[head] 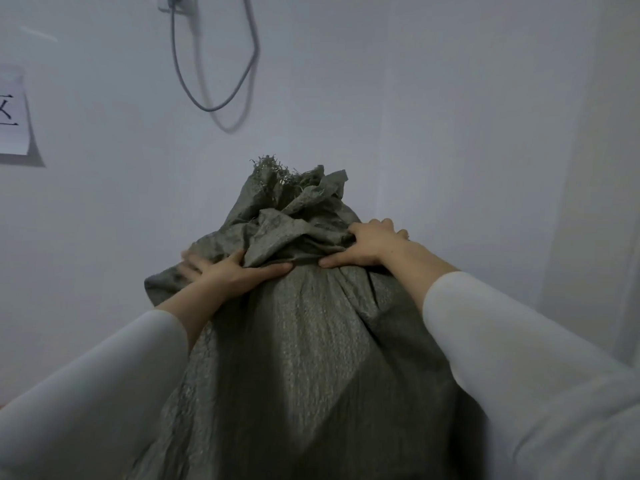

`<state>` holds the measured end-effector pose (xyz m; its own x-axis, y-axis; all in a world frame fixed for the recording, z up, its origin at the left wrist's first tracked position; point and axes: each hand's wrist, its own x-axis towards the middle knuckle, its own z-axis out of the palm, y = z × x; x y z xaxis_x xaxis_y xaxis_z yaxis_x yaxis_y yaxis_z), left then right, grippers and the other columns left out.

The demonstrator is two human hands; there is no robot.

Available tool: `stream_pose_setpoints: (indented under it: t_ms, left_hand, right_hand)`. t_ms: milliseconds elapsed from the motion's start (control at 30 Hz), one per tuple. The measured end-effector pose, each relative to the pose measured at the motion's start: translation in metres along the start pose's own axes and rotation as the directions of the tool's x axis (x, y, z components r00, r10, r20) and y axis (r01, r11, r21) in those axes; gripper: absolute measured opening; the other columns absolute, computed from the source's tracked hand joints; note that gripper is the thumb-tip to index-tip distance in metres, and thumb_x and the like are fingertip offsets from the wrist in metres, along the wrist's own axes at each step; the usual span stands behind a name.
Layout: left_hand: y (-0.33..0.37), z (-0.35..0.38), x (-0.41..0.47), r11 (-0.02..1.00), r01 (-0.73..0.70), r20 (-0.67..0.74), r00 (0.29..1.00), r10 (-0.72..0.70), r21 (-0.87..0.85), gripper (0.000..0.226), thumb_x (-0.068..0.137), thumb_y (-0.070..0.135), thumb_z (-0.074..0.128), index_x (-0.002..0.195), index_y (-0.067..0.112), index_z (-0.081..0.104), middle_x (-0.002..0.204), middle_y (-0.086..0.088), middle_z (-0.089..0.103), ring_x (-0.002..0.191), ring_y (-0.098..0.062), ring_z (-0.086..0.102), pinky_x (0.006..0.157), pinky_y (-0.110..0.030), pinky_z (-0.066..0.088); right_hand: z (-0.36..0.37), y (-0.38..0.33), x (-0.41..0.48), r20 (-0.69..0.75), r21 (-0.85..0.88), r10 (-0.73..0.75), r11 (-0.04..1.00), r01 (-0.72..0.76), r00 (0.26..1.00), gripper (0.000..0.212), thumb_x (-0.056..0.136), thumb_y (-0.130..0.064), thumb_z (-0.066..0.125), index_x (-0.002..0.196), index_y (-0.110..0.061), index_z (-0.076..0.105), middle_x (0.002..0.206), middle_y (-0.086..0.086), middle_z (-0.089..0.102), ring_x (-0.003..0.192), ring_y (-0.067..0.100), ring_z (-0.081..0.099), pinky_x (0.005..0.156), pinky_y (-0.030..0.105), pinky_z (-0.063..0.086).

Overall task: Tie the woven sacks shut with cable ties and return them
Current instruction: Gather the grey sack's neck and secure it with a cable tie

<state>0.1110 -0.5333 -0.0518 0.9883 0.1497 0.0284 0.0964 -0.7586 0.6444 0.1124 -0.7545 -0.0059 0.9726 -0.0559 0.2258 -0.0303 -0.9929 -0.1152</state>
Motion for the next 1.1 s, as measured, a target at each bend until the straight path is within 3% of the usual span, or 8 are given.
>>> stream_pose_setpoints:
  t_ms: [133,300,433,567,667,767,867,1100]
  left_hand:
    - [0.006,-0.004,0.007,0.965,0.067,0.154,0.988,-0.029,-0.252,0.122,0.041,0.074,0.074,0.142,0.019,0.032,0.146,-0.011,0.038,0.129,-0.034,0.042,0.108,-0.045,0.036]
    - [0.014,-0.010,0.005,0.992,-0.040,0.046,0.998,0.045,-0.116,0.110,0.047,0.070,0.075,0.138,0.018,0.040,0.138,-0.009,0.047,0.123,-0.030,0.048,0.105,-0.042,0.041]
    - [0.020,-0.026,0.000,0.998,-0.028,0.026,0.999,0.030,-0.054,0.091,0.062,0.061,0.073,0.130,0.007,0.046,0.128,-0.013,0.053,0.116,-0.031,0.053,0.100,-0.038,0.044]
    - [0.014,-0.035,-0.006,0.999,-0.003,0.152,0.988,0.008,-0.033,0.088,0.059,0.057,0.077,0.125,0.006,0.049,0.117,-0.011,0.059,0.108,-0.030,0.058,0.098,-0.037,0.046]
    - [0.009,-0.043,-0.011,0.999,0.045,0.339,0.940,-0.034,-0.026,0.091,0.035,0.055,0.084,0.108,0.010,0.052,0.101,-0.007,0.062,0.095,-0.028,0.062,0.089,-0.039,0.051]
    - [0.005,-0.045,-0.012,1.000,0.015,0.414,0.910,-0.010,-0.009,0.079,0.026,0.047,0.090,0.090,0.018,0.056,0.097,-0.007,0.065,0.093,-0.028,0.064,0.091,-0.041,0.051]
    - [0.002,-0.042,-0.013,0.998,-0.057,0.306,0.951,0.049,0.015,0.047,0.054,0.038,0.086,0.085,0.015,0.058,0.086,-0.001,0.062,0.083,-0.022,0.062,0.088,-0.035,0.050]
    - [0.019,-0.043,-0.002,0.984,-0.126,0.159,0.982,0.105,0.127,0.062,0.065,0.035,0.082,0.114,0.005,0.057,0.111,-0.009,0.063,0.104,-0.030,0.060,0.094,-0.040,0.049]
  right_hand:
    - [0.000,0.001,0.005,-0.012,0.161,-0.045,0.986,0.046,0.999,0.091,0.056,-0.071,0.071,0.129,-0.023,0.044,0.133,0.010,0.036,0.130,0.032,0.031,0.106,0.048,0.032]
    - [-0.001,0.004,0.004,-0.078,0.390,-0.162,0.903,0.179,0.984,0.037,0.064,-0.044,0.081,0.078,-0.019,0.058,0.089,0.000,0.060,0.094,0.020,0.058,0.071,0.024,0.038]
    - [0.005,0.007,0.004,-0.227,0.452,-0.104,0.869,0.199,0.968,0.036,0.059,-0.043,0.084,0.067,-0.024,0.055,0.075,-0.007,0.055,0.086,0.018,0.055,0.056,0.022,0.036]
    - [0.003,0.011,0.007,-0.181,0.452,0.000,0.888,0.083,0.983,0.109,0.050,-0.048,0.087,0.138,-0.017,0.029,0.133,0.010,0.030,0.122,0.028,0.043,0.102,0.035,0.040]
    - [0.000,0.012,0.012,-0.034,0.384,0.036,0.923,-0.020,0.999,0.135,0.041,-0.062,0.082,0.148,-0.023,0.010,0.149,0.011,0.018,0.131,0.033,0.037,0.110,0.042,0.034]
    - [-0.002,0.012,0.015,0.101,0.348,-0.042,0.937,0.004,0.994,0.096,0.052,-0.061,0.079,0.131,-0.015,0.050,0.127,0.006,0.056,0.114,0.025,0.053,0.101,0.032,0.041]
    - [-0.004,0.011,0.013,0.002,0.431,-0.096,0.898,0.086,0.995,0.059,0.064,-0.043,0.082,0.111,-0.012,0.063,0.100,0.003,0.062,0.094,0.020,0.056,0.081,0.023,0.040]
    - [0.002,0.007,0.011,-0.212,0.358,-0.063,0.924,0.137,0.975,0.035,0.073,-0.032,0.076,0.058,-0.019,0.047,0.073,0.006,0.054,0.078,0.024,0.053,0.067,0.028,0.037]
